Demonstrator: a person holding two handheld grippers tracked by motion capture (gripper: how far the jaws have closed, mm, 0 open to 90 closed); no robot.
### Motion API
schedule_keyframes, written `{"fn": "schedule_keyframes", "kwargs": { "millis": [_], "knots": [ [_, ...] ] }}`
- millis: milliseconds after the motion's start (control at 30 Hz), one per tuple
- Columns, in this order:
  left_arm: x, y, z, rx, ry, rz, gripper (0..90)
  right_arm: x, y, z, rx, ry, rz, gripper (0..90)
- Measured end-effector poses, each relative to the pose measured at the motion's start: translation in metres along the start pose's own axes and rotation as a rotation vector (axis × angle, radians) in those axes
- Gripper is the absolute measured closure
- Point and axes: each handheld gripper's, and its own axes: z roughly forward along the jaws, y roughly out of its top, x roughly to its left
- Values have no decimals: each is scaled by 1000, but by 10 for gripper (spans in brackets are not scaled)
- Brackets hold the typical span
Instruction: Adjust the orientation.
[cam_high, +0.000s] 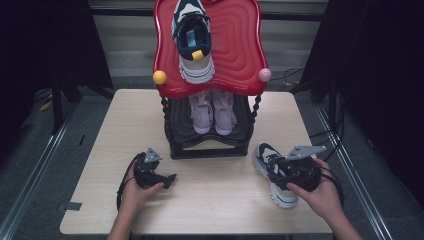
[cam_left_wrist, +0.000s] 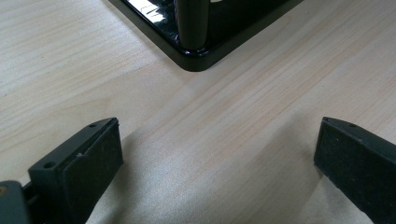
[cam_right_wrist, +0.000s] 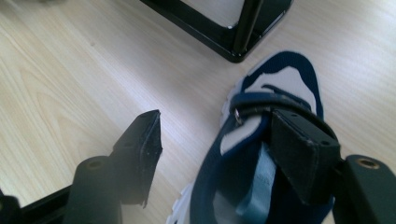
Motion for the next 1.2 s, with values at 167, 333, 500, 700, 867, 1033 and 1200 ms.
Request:
{"fn": "schedule_keyframes", "kwargs": {
  "millis": [167,333,500,700,867,1033,1200],
  "knots": [
    [0,0,0,0,-1,1,0,-3,-9,7,46,9,12,447],
    [0,0,1,0,-1,1,0,-4,-14,15,82,-8,18,603],
    [0,0,1,1,-1,2,0,-6,-14,14,50,-2,66,734],
    [0,1,1,0,-1,2,0,-15,-17,13,-15,-55,137,796],
    [1,1,1,3,3,4,0,-31,-12,18,-61,-105,204,807],
    [1,1,1,3,4,3,0,-41,-2,31,-80,-149,229,808],
    [1,1,1,3,3,3,0,-45,6,44,-71,-159,244,805]
  ]
}}
